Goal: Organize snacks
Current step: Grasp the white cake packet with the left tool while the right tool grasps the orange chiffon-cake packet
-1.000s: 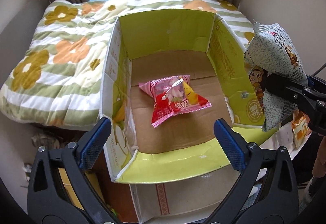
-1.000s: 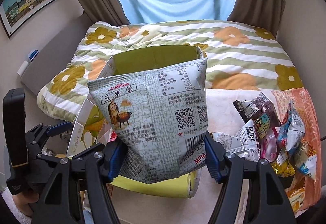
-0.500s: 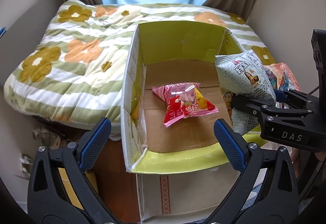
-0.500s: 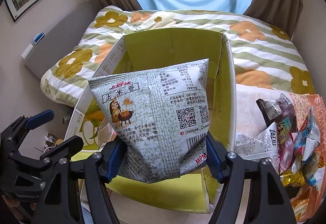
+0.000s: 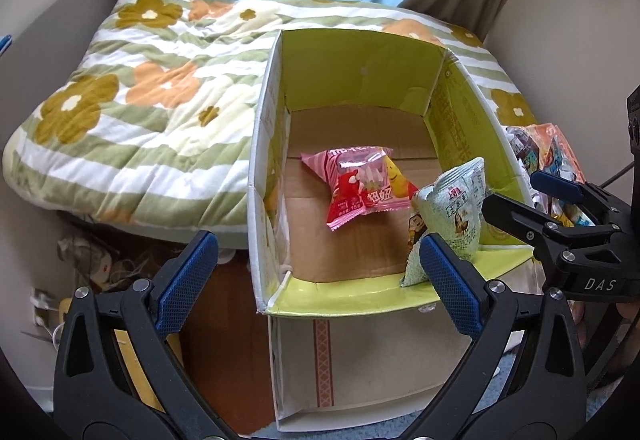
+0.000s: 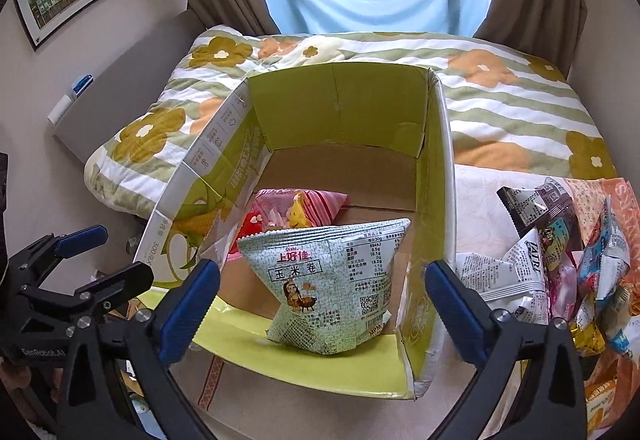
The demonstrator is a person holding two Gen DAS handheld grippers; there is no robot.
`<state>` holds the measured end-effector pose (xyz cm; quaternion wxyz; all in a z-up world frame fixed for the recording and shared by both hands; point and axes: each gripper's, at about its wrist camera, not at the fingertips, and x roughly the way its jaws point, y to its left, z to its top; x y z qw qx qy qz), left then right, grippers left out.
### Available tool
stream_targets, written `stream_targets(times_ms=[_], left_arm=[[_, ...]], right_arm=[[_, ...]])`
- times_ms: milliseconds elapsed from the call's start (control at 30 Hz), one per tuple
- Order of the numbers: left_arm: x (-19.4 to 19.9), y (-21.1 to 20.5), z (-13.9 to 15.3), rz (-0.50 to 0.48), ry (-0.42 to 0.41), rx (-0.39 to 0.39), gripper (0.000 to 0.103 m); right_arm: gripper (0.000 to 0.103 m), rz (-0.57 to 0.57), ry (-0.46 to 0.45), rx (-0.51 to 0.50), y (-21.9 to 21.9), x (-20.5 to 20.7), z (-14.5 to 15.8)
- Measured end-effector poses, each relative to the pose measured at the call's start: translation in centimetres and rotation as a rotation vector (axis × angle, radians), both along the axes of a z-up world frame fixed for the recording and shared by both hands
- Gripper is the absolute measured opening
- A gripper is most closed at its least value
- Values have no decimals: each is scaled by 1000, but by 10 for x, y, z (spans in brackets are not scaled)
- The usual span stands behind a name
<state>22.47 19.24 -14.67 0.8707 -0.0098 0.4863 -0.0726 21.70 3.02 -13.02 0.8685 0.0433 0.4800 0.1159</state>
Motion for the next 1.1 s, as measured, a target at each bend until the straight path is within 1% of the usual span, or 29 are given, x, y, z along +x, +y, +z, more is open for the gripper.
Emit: stream_targets(times_ms=[133, 300, 367, 567, 667, 867, 1000, 1100], left_arm=[[-2, 0, 5, -24, -9, -1, 100], [-4, -4, 12, -73, -24, -30, 100], [-5, -10, 14, -104, -30, -44, 100], [-14, -39, 23, -175, -54, -59, 100], [-20, -59, 26, -206, -60, -67, 100], [-36, -116, 26, -237, -60, -49, 100], [-49, -162, 19, -240, -29, -56, 100], [-58, -199, 8, -238, 11, -70, 100]], right_arm=[[102, -22, -17, 12, -1, -6, 10], [102, -66, -47, 2, -6, -21, 28], [102, -92, -58, -10, -11, -28, 35], [102, -181, -88, 5, -39, -52, 52], [102, -223, -103, 9, -62, -67, 58], [102, -287, -126, -2, -124, -96, 68], [102, -306, -117, -34, -172, -118, 66], [102, -307, -96, -51, -209, -135, 61]])
